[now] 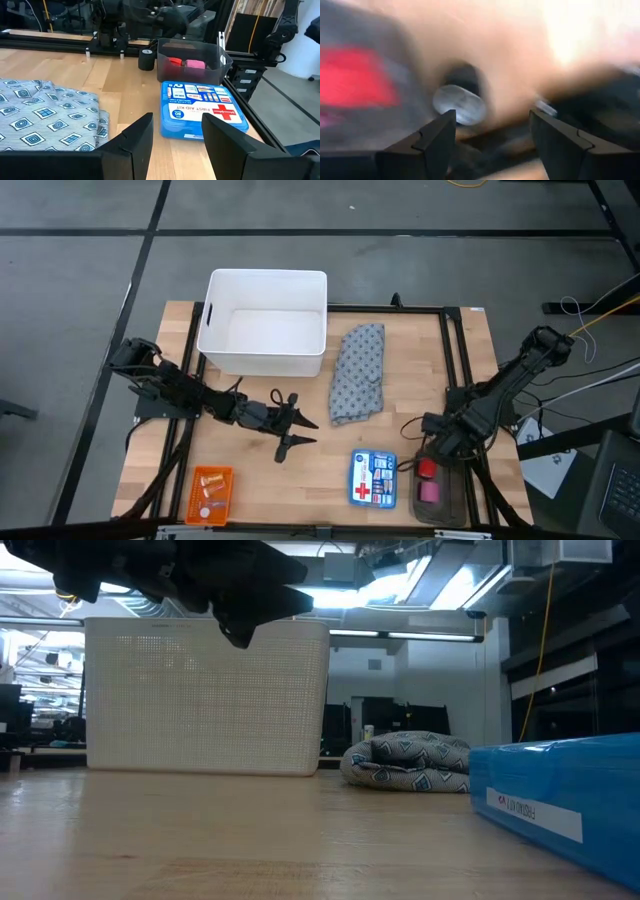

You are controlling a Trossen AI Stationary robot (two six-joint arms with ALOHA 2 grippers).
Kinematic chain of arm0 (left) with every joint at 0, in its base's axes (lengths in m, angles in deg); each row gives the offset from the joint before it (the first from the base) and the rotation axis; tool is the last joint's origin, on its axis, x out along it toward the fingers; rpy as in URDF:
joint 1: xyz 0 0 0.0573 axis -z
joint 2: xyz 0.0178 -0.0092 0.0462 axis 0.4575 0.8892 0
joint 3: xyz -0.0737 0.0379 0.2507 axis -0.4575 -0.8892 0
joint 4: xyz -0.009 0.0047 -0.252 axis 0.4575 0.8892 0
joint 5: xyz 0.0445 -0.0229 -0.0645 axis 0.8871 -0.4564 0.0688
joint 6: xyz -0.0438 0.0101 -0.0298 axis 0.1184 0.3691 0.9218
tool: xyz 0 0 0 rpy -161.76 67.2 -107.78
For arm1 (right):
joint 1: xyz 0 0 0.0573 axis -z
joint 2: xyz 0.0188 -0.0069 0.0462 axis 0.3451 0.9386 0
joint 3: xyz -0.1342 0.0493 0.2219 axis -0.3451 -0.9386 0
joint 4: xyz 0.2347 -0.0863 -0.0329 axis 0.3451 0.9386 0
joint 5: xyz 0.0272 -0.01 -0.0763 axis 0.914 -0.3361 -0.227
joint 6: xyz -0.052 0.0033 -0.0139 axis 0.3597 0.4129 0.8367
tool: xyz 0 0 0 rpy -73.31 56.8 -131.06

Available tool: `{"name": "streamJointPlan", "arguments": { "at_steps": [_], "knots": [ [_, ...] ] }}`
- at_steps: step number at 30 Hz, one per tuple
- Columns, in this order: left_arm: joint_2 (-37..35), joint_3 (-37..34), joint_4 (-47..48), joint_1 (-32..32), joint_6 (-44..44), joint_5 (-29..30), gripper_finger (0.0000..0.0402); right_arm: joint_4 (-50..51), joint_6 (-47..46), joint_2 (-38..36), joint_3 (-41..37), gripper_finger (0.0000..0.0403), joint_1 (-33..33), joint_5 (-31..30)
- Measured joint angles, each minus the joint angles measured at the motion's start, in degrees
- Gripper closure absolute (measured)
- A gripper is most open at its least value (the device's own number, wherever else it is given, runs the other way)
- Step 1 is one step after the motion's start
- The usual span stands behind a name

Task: Pick & place medical supplies in basket/bin
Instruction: Put the black bandage into the black bin

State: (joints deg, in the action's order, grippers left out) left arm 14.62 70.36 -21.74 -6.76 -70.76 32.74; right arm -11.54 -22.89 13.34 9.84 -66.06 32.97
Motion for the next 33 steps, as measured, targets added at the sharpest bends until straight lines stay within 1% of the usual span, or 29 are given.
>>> {"name": "streamJointPlan", "arguments": {
  "at_steps": [2,5,15,25,29,33],
  "knots": [
    [0.0,0.0,0.0,0.0,-0.1,-0.2,0.0238,-4.0,0.1,0.0,-0.6,0.0151,0.0,-1.2],
    [0.0,0.0,0.0,0.0,-0.1,-0.2,0.0238,-4.1,0.2,0.3,-1.1,0.0151,0.0,-2.6],
    [0.0,0.0,0.0,0.0,-1.0,-0.2,0.0238,-4.8,0.0,0.3,-7.1,0.0152,0.0,-0.1],
    [0.0,0.0,0.0,-0.2,-1.0,0.0,0.0238,-8.3,-0.1,0.3,-9.5,0.0154,0.0,0.3],
    [0.0,0.0,0.0,-0.1,-0.9,0.0,0.0238,-9.6,-0.4,0.3,-10.9,0.0175,0.0,1.1],
    [0.0,0.0,0.0,-0.1,-1.0,0.0,0.0238,-9.7,-0.1,0.3,-10.9,0.0218,0.1,1.3]
  ]
}}
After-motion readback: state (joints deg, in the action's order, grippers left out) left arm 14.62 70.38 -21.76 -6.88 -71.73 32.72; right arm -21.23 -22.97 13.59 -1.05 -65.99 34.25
